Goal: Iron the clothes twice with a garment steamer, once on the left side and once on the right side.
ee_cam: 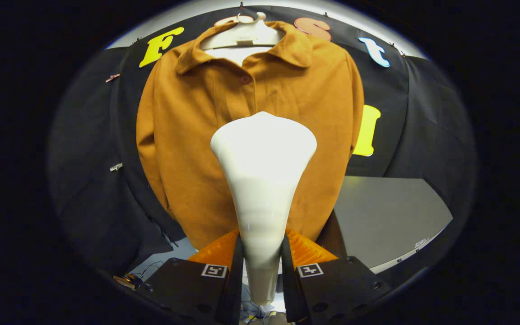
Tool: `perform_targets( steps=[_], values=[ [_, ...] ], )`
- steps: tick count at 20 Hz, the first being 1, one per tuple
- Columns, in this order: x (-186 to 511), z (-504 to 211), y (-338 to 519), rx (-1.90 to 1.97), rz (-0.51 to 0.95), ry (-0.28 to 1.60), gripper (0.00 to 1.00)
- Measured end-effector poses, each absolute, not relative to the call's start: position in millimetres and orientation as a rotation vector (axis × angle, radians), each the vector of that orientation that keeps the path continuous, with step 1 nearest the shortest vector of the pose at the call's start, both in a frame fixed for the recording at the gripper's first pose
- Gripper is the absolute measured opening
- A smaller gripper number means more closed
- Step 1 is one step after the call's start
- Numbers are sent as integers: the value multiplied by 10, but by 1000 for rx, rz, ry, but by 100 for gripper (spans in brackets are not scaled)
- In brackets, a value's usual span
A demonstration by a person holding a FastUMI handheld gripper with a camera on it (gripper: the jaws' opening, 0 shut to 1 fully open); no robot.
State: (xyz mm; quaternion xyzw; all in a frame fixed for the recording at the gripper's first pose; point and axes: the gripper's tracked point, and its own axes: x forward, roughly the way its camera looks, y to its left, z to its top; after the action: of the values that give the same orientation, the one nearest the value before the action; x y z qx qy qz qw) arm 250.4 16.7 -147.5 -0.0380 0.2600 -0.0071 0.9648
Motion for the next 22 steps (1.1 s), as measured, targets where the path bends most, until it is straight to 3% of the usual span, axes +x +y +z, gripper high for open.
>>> perform_targets(
  steps=[13, 22],
  values=[
    [2140, -291, -183, -72, -2, 113, 41],
    [1997, -162, -368, -71, -41, 68, 41]
  ],
)
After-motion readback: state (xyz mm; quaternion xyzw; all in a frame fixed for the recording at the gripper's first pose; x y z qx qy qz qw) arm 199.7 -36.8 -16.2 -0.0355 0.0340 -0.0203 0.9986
